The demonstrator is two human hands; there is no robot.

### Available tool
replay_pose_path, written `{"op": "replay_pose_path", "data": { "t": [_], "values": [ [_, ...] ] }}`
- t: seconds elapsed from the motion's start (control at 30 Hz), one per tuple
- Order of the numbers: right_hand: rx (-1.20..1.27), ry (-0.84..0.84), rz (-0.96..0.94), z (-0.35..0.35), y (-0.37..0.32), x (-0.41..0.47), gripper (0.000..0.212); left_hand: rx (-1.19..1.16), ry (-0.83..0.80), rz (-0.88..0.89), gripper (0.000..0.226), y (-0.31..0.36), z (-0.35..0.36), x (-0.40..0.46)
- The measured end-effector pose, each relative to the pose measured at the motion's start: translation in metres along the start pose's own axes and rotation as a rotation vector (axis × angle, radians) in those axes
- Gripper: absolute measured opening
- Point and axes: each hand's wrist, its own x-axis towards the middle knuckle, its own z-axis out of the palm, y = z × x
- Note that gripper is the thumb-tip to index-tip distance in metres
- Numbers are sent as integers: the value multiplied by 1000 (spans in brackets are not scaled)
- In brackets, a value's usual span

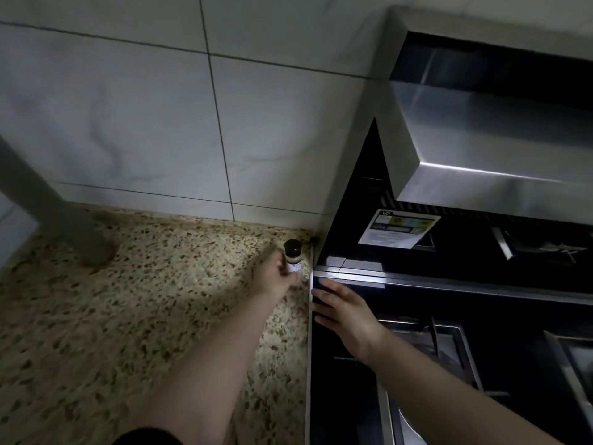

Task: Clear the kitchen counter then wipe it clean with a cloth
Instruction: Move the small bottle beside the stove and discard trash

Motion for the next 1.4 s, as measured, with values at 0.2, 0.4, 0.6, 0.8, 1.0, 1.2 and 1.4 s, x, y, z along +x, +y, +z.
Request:
{"op": "replay_pose_path", "data": {
  "t": [0.2,0.4,0.6,0.8,1.0,1.2,1.4],
  "values": [
    [4,52,29,-20,18,3,28,143,67,85,33,5,18,37],
    [-18,81,51,-38,35,-6,30,272,154,135,31,13,36,55],
    [5,105,58,-43,35,-13,29,247,230,146,29,10,48,61],
    [46,130,52,-40,30,-19,28,195,277,167,34,8,35,42],
    [149,250,41,-39,20,-31,24,159,99,233,13,12,16,-25],
    [113,303,-62,-56,10,-58,11,105,-52,271,10,30,47,-94],
    [113,444,-201,-124,3,-118,15,124,-191,394,15,78,110,-164]
  ]
}}
